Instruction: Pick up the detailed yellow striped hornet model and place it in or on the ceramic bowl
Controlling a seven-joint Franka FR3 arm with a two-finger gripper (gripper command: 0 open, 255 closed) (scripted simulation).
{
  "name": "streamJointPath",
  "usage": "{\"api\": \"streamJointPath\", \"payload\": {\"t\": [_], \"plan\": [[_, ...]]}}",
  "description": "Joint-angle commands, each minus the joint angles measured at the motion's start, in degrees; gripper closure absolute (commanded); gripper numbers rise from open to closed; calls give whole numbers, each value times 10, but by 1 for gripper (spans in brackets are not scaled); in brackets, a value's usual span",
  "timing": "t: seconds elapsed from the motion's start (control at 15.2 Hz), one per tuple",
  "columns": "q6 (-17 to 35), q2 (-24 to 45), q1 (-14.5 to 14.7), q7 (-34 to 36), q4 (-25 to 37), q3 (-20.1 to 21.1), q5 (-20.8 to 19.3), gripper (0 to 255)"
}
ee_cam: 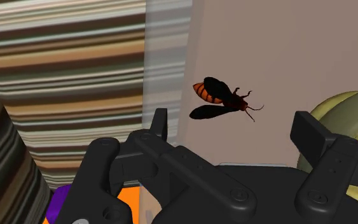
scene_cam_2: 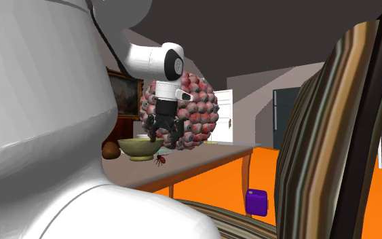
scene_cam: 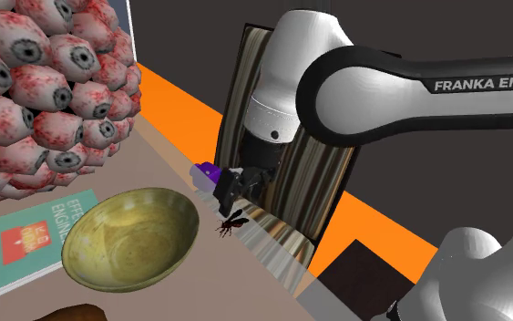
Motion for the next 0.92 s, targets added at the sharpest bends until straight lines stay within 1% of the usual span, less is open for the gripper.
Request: {"api": "streamJointPath", "payload": {"t": [0.0, 0.46, 0.86], "plan": [[13, 11, 3, 8, -1, 8, 4, 0], [66, 29, 6, 8, -35, 20, 6, 0], [66, 30, 6, 8, -34, 20, 6, 0]]}}
